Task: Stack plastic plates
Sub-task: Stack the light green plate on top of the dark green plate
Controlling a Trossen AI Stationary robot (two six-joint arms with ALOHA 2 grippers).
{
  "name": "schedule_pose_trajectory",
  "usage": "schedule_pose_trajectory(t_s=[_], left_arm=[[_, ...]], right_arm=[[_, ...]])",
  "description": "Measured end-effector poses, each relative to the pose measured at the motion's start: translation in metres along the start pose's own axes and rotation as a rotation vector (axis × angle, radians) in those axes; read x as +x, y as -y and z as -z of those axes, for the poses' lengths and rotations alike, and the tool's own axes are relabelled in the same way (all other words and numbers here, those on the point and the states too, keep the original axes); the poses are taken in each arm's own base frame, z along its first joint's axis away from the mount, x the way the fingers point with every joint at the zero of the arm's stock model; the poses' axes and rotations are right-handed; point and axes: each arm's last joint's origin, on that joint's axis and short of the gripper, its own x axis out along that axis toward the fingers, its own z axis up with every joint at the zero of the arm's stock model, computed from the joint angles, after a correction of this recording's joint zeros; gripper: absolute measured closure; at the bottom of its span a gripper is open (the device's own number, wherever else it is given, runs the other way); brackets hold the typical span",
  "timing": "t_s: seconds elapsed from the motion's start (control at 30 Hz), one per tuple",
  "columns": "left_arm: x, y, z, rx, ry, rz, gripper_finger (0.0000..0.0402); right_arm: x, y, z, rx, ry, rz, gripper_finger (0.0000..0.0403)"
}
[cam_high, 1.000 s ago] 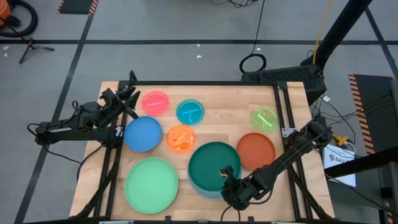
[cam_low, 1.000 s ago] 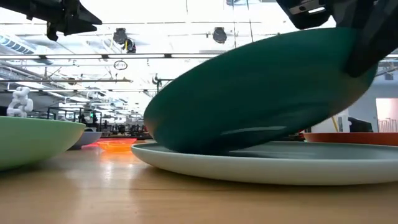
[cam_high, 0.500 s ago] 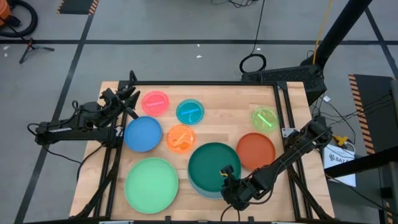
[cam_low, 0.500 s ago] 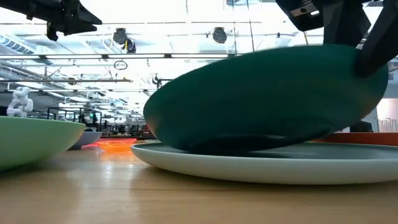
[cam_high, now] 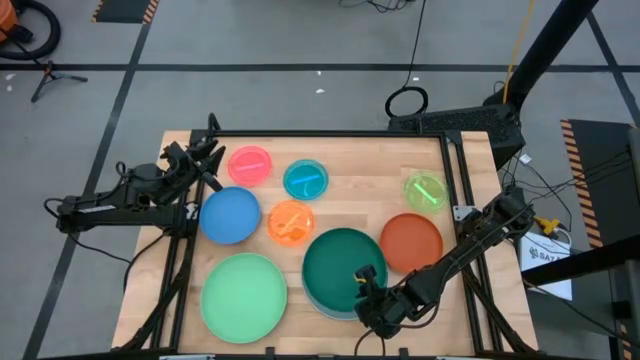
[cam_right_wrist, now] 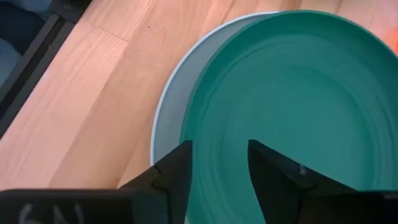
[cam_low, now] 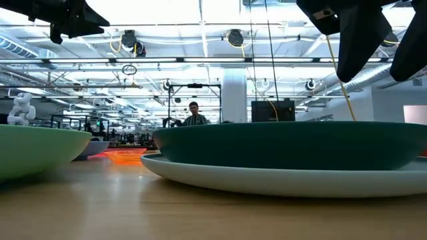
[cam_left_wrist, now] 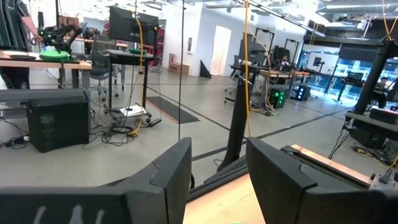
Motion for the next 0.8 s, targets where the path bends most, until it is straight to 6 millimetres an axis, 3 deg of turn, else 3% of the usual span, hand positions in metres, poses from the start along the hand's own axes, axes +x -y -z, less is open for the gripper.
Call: schedule_pose_trajectory(t_s=[0.23,0.4,0.57,0.7,0.8], left_arm=[[-0.001,0.006,-0.002,-0.033,0.004,0.198,0.0243],[-0.003,0.013,-0.007,-0.068,0.025,0.432,0.0243],[-0.002,0.02,-0.008,-0.119,0.016,0.592,0.0243],[0.004,0.031,-0.007,-0.145,-0.004,0.669,0.0243],[0.01,0.043,-0.004,-0.15,-0.017,0.703,0.0243]], right_arm=[[0.0,0.008,0.004,0.204,-0.022,0.133,0.0259],[-0.007,0.022,0.008,0.198,-0.059,0.2,0.0268],[-0.029,0.034,0.011,0.164,-0.054,0.28,0.0278],[-0.048,0.039,0.014,0.122,0.0,0.403,0.0288],[-0.051,0.041,0.024,0.079,0.084,0.458,0.0295]])
